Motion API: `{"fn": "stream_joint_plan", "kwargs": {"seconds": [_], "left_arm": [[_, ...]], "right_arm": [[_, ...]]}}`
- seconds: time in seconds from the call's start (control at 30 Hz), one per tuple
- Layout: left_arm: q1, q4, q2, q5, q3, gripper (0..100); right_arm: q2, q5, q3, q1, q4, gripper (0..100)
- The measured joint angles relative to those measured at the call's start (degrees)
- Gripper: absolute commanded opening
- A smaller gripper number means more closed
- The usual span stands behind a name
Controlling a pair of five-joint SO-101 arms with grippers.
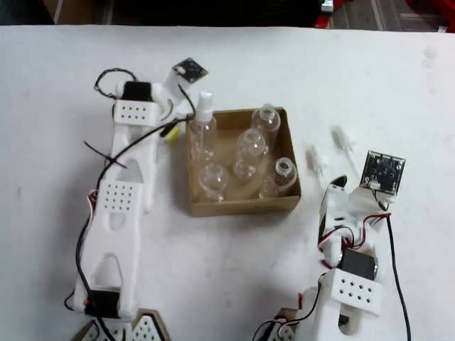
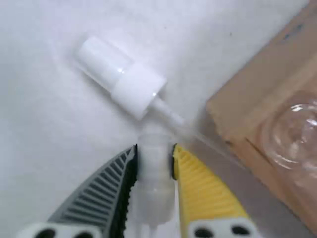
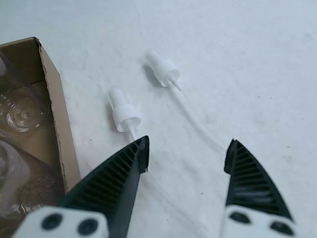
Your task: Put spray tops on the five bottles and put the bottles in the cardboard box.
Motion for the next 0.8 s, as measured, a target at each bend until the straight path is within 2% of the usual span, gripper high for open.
{"fn": "stream_joint_plan", "kwargs": {"seconds": [0.27, 0.5, 0.7, 0.8], "left_arm": [[-0.62, 3.34, -2.81, 0.0, 0.09, 2], [-1.05, 4.31, -13.89, 0.26, 0.09, 2], [-3.69, 4.66, -26.73, 9.32, 0.09, 2], [-5.01, 4.66, -35.08, 11.43, 2.99, 2]], "right_arm": [[0.0, 0.0, 0.0, 0.0, 0.0, 22.6], [0.0, 0.0, 0.0, 0.0, 0.0, 22.6], [0.0, 0.0, 0.0, 0.0, 0.0, 22.6], [0.0, 0.0, 0.0, 0.0, 0.0, 22.6]]}}
